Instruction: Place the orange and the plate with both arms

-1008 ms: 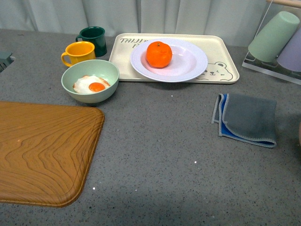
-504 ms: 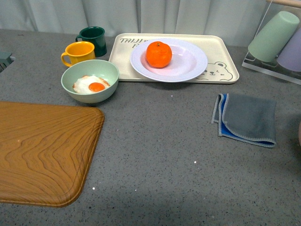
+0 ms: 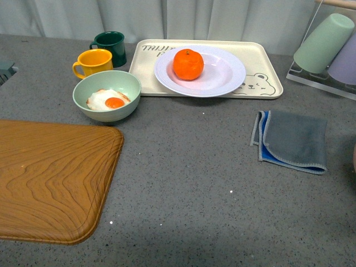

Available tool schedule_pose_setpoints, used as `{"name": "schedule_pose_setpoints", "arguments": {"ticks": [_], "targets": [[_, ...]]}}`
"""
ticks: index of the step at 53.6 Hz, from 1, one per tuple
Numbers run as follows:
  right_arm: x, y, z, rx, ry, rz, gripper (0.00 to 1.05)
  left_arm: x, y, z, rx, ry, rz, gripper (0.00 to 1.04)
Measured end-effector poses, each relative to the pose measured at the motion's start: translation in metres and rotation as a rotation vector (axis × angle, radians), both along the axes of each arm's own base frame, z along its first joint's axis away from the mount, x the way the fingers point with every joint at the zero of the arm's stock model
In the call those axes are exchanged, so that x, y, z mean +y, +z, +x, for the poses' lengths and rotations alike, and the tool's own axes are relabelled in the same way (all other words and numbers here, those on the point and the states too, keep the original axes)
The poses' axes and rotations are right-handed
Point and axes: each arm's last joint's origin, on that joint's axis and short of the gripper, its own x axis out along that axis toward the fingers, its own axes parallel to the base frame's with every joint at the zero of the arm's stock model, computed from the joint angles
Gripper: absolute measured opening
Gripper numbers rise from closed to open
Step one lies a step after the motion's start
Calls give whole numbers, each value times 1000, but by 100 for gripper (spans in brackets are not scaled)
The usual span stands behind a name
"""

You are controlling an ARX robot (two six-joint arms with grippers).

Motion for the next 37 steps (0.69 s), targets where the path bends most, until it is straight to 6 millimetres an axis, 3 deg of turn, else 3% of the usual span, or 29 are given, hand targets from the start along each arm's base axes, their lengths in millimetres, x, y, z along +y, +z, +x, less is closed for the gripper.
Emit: {"name": "schedule_pose_setpoints", "arguments": {"ticks": [37], "targets": [[0, 6, -32, -21, 0, 0, 1, 0, 0, 0, 0, 0, 0, 98]]}}
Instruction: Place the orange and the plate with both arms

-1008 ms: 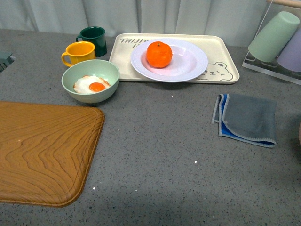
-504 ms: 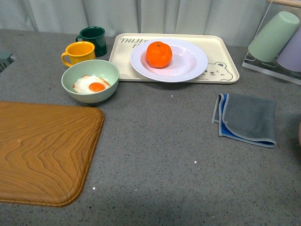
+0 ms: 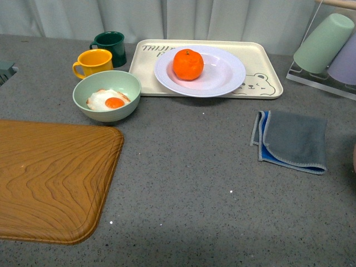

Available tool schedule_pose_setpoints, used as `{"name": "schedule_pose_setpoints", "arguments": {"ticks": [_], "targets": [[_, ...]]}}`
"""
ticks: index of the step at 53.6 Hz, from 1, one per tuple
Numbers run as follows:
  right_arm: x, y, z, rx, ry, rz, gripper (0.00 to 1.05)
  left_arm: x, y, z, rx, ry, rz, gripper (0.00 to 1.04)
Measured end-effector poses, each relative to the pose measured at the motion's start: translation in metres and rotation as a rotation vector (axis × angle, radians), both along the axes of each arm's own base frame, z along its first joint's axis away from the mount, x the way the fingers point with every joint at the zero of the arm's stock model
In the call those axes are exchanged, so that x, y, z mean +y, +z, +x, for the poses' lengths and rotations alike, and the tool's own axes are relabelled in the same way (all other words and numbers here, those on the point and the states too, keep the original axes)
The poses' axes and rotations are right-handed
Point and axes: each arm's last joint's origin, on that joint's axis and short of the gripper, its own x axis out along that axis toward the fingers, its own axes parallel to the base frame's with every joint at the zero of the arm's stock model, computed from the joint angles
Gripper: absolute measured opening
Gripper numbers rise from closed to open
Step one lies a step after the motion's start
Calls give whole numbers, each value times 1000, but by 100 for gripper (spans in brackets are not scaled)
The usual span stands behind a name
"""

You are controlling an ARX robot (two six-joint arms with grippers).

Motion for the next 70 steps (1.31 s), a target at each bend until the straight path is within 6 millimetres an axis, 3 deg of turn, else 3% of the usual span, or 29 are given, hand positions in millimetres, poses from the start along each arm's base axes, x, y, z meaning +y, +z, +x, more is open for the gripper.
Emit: {"name": "schedule_pose_setpoints", "arguments": {"ticks": [61, 66, 70], "targets": [[0, -3, -25, 3, 3, 0, 1, 0, 0, 0, 0, 0, 0, 98], [0, -3, -26, 2, 3, 0, 13, 0, 0, 0, 0, 0, 0, 98], [0, -3, -25, 2, 3, 0, 31, 0, 0, 0, 0, 0, 0, 98]]}}
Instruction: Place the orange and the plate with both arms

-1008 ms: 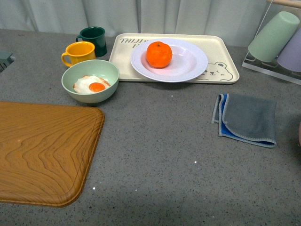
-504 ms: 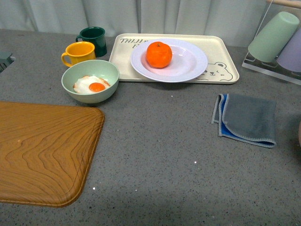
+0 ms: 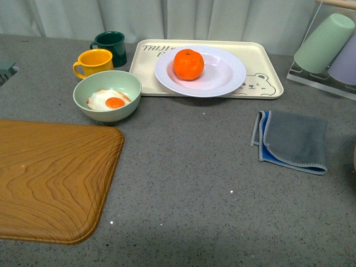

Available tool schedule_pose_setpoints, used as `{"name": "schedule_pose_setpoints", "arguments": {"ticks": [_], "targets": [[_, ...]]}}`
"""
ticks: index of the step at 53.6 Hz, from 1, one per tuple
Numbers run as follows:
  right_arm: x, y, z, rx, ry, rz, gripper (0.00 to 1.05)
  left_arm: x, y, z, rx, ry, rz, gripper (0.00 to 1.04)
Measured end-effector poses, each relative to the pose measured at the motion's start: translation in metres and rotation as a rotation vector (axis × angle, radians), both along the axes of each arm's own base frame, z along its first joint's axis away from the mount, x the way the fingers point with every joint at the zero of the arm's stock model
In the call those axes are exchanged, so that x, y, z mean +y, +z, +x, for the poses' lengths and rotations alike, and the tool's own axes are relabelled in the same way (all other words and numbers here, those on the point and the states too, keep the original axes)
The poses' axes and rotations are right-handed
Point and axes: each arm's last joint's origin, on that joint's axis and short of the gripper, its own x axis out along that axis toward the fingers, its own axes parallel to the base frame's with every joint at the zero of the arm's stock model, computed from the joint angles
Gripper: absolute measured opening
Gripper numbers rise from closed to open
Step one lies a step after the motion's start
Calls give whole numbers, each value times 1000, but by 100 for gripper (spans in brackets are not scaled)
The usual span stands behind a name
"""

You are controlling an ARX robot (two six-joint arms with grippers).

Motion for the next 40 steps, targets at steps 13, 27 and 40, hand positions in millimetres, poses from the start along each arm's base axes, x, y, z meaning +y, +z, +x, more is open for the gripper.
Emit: {"name": "schedule_pose_setpoints", "arguments": {"ticks": [13, 27, 40], "targets": [[0, 0, 0, 0, 0, 0, 76, 0, 0, 0, 0, 0, 0, 98], [0, 0, 0, 0, 0, 1, 95, 0, 0, 0, 0, 0, 0, 98], [0, 0, 0, 0, 0, 1, 95, 0, 0, 0, 0, 0, 0, 98]]}}
